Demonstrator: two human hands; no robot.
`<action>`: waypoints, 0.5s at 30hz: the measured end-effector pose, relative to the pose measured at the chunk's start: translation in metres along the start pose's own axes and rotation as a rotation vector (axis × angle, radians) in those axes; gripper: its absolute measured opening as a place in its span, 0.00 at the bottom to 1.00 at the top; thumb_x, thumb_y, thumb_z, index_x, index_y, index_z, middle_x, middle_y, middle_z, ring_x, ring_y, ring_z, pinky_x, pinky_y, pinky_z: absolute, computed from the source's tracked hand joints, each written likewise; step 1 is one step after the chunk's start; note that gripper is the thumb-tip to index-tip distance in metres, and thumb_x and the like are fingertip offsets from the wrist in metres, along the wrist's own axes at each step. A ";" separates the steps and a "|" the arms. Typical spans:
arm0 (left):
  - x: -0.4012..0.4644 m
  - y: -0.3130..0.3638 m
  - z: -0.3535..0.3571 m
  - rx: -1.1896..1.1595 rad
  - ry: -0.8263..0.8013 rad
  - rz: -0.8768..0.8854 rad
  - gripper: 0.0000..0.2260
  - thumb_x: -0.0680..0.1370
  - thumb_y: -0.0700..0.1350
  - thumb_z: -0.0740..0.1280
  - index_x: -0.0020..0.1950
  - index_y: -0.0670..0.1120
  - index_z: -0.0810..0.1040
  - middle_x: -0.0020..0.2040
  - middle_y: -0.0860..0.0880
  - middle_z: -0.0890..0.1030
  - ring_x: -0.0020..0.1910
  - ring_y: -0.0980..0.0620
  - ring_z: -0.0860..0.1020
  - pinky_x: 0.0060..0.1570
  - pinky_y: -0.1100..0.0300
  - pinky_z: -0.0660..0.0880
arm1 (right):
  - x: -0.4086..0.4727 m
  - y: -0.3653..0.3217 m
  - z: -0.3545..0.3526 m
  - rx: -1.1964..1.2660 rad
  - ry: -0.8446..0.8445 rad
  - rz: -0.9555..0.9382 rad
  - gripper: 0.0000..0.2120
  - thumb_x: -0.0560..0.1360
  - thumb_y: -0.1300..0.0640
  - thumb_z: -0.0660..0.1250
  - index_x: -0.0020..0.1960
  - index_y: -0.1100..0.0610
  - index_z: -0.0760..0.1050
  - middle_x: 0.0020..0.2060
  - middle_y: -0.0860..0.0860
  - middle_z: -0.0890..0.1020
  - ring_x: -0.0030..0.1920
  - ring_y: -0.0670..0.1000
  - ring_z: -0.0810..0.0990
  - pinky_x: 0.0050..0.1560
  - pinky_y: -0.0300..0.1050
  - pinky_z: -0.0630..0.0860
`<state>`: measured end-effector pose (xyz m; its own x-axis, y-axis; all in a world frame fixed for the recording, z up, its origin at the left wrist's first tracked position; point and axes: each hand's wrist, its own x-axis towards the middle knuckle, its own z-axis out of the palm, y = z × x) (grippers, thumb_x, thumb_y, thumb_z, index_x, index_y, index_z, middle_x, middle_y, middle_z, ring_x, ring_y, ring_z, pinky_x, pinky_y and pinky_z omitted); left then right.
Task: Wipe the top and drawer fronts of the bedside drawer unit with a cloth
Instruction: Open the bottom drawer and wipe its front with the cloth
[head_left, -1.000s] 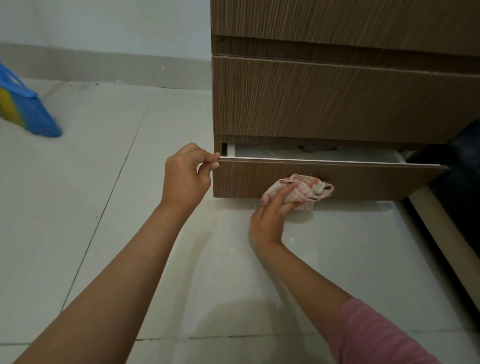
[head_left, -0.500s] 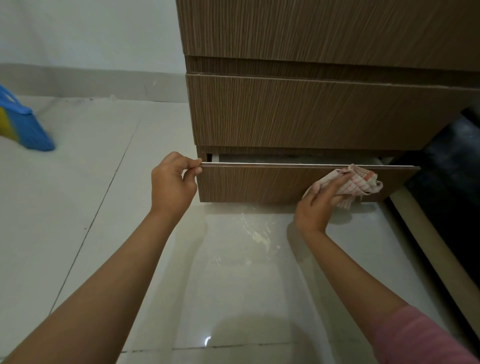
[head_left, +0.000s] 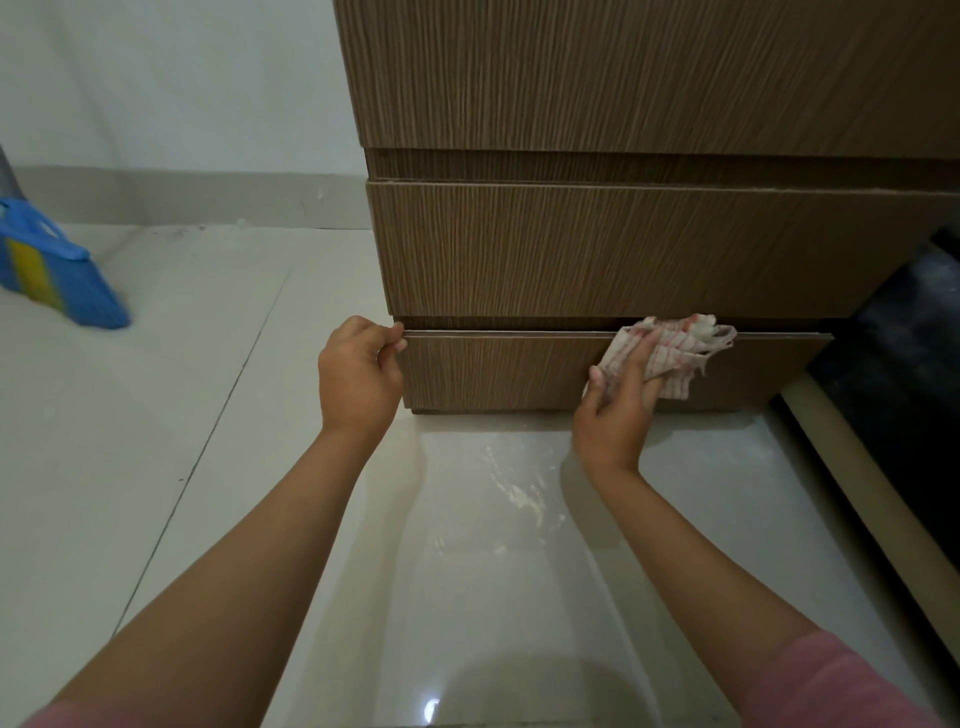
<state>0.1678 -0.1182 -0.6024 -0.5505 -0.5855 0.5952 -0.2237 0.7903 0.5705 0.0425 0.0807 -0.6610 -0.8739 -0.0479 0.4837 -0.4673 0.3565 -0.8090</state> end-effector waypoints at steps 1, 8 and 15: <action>0.001 0.000 0.001 0.003 -0.002 -0.003 0.05 0.73 0.33 0.69 0.47 0.37 0.83 0.38 0.42 0.79 0.37 0.45 0.77 0.40 0.63 0.69 | -0.001 -0.001 0.000 -0.003 -0.006 -0.018 0.30 0.79 0.58 0.59 0.76 0.59 0.50 0.72 0.67 0.53 0.75 0.58 0.51 0.62 0.19 0.48; -0.003 0.009 0.003 -0.085 0.011 -0.171 0.08 0.76 0.36 0.67 0.53 0.37 0.81 0.46 0.41 0.78 0.44 0.51 0.75 0.42 0.83 0.61 | -0.007 -0.016 -0.004 0.007 -0.082 -0.135 0.27 0.78 0.64 0.61 0.74 0.60 0.57 0.72 0.64 0.58 0.75 0.56 0.53 0.69 0.28 0.50; -0.019 0.028 -0.002 -0.156 -0.060 -0.274 0.12 0.77 0.46 0.67 0.58 0.44 0.81 0.51 0.46 0.77 0.49 0.57 0.72 0.47 0.77 0.64 | -0.022 -0.031 -0.015 0.053 -0.250 -0.197 0.25 0.78 0.65 0.59 0.73 0.61 0.59 0.70 0.60 0.66 0.72 0.58 0.64 0.67 0.29 0.59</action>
<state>0.1740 -0.0855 -0.5969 -0.5346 -0.7571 0.3755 -0.2469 0.5649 0.7874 0.0784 0.0842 -0.6415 -0.7686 -0.3411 0.5412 -0.6315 0.2689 -0.7273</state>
